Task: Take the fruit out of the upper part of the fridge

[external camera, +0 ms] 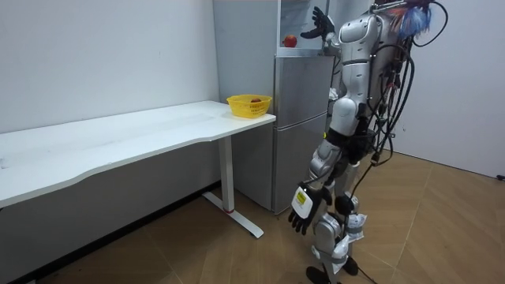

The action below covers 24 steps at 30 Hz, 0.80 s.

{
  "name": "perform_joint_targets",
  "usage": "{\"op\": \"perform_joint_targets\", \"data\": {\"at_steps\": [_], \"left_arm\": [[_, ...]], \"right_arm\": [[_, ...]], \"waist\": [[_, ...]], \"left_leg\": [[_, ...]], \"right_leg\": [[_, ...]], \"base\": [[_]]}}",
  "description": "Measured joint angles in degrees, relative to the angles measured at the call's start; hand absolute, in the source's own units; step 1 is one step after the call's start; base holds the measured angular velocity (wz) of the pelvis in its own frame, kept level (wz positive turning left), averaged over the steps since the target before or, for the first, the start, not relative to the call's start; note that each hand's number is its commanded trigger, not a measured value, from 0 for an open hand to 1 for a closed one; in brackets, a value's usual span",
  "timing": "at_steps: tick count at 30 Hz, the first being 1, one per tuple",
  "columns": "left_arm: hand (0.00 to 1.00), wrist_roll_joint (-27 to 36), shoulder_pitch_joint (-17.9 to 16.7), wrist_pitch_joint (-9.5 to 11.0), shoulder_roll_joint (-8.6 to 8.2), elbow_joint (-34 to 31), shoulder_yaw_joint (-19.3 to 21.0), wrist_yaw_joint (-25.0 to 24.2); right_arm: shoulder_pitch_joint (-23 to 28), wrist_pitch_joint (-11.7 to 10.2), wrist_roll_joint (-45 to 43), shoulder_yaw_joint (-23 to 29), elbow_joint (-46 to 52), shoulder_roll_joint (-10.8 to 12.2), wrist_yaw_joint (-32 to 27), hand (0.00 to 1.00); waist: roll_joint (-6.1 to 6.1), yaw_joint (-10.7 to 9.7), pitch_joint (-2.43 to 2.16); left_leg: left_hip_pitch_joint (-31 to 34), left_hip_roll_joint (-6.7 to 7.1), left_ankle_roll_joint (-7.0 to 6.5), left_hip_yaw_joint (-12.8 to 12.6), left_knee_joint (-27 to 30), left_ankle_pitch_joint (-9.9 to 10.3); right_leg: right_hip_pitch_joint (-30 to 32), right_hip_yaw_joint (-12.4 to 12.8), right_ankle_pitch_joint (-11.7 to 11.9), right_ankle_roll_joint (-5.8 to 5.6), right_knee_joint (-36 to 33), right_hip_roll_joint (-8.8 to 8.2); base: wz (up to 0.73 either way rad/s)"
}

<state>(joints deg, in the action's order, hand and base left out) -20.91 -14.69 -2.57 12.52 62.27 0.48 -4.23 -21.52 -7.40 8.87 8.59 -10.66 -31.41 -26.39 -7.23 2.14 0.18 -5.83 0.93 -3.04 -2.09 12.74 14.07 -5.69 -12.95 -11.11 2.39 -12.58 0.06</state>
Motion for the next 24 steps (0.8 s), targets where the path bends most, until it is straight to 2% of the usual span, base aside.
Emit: {"op": "perform_joint_targets", "data": {"at_steps": [4,7,13,16,20,24], "left_arm": [[0.0,0.0,-1.6,0.0,-0.05,-1.9,1.4,-0.3],[0.0,0.0,-1.7,0.0,0.05,-2.0,1.8,-0.3],[0.0,0.1,-2.3,0.0,0.03,-2.1,2.6,-0.3],[0.0,0.1,-2.0,0.0,0.09,-2.1,2.7,-0.1],[0.0,0.1,-1.6,0.0,0.47,-2.1,2.8,-0.2],[0.0,0.0,-1.6,-0.2,0.99,-2.1,2.8,-0.2]], "right_arm": [[-2.2,0.8,-0.1,0.0,-2.3,0.0,2.0,0.0],[-6.0,1.4,-0.1,0.0,-4.7,-0.4,2.4,0.0],[-8.9,1.4,0.1,-0.2,-4.9,-1.1,4.1,0.0],[-9.2,1.3,0.5,-0.6,-7.1,-1.7,4.9,0.0],[-11.2,2.3,2.1,-0.7,-12.1,-2.2,7.6,0.0],[-11.7,2.6,3.3,-0.7,-14.0,-2.4,8.7,0.0]], "waist": [[-0.07,-0.1,-0.07],[-0.09,-0.2,-0.1],[-0.74,-0.1,-0.62],[-0.88,-0.2,-0.62],[-1.19,-0.2,-0.33],[-1.17,-0.1,-0.29]], "left_leg": [[0.2,0.07,0.07,0.3,0.4,-0.1],[0.3,0.11,0.17,0.6,0.4,-0.1],[0.2,0.09,0.28,1.1,0.8,-0.2],[0.2,0.16,0.28,1.8,0.8,-0.2],[0.3,0.25,0.3,2.3,0.5,-0.2],[0.3,0.29,0.3,2.3,0.5,-0.2]], "right_leg": [[0.1,-0.7,-0.1,0.18,-0.1,-0.14],[0.0,-1.2,-0.2,0.26,0.0,-0.21],[-0.8,-1.8,-0.2,0.4,0.8,-0.1],[-1.0,-2.2,-0.2,0.39,0.9,-0.17],[-1.1,-2.8,-0.2,0.38,0.9,-0.26],[-1.1,-2.9,-0.3,0.41,0.9,-0.3]], "base": [[0.04],[0.06],[0.06],[0.1],[0.06],[0.01]]}}
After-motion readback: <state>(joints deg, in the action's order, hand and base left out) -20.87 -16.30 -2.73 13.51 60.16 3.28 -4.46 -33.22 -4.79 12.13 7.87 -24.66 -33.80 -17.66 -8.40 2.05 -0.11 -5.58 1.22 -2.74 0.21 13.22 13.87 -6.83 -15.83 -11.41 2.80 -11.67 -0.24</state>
